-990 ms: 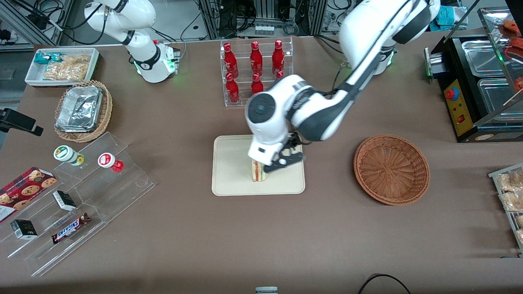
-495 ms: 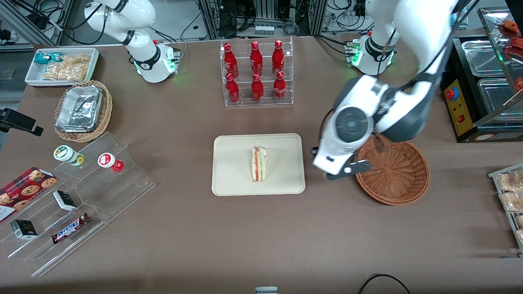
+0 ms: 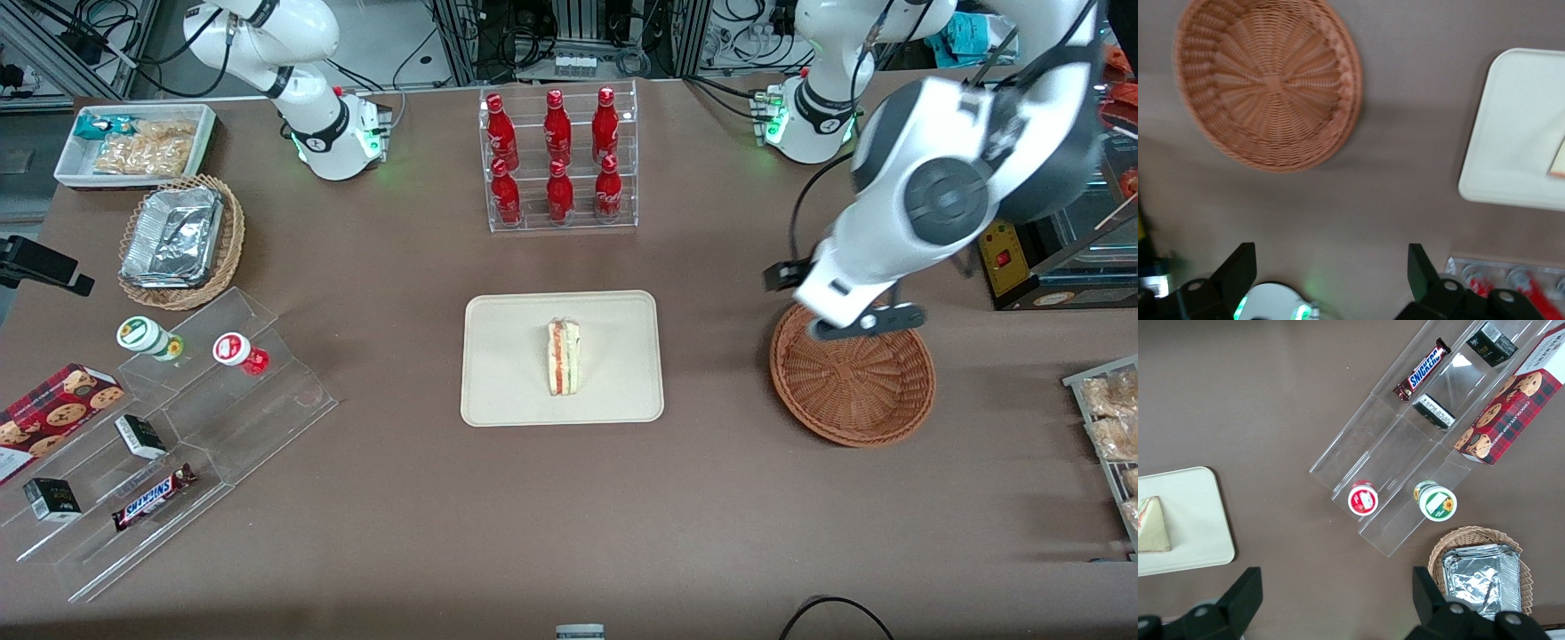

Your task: Place sandwich from basket to tray

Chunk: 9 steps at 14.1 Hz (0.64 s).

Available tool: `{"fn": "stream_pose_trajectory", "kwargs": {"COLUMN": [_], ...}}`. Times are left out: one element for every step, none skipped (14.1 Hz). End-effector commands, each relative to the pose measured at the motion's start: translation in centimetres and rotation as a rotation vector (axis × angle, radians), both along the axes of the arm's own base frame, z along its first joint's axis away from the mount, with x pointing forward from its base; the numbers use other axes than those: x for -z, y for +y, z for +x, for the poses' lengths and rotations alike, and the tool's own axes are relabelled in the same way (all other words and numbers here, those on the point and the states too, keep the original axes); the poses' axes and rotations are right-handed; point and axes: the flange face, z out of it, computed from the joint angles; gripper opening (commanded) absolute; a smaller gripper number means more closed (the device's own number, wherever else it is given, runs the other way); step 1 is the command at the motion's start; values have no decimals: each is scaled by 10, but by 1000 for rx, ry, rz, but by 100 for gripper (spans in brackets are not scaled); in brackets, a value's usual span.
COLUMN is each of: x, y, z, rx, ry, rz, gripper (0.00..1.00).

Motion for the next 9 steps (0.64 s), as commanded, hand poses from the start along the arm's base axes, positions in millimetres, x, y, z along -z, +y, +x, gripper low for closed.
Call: {"fn": "stream_pose_trajectory", "kwargs": {"x": [-38,-50,-66,-78,-91,-101,-107,-110,-110], "y": [51,72,87,102,117,130,143,155,155], "z": [-15,-15,-14,-10,-7,-5,-4,-5,-5], "rx": [81,99,126,130,116,92,70,48,48], "ry": [-25,-40,-63,-87,-117,-141,-156,-162,-161], "rz": [-48,-62,-69,-71,-70,-70,-67,-66,-66], "gripper": [100,100,100,100,100,100,100,100,100]}}
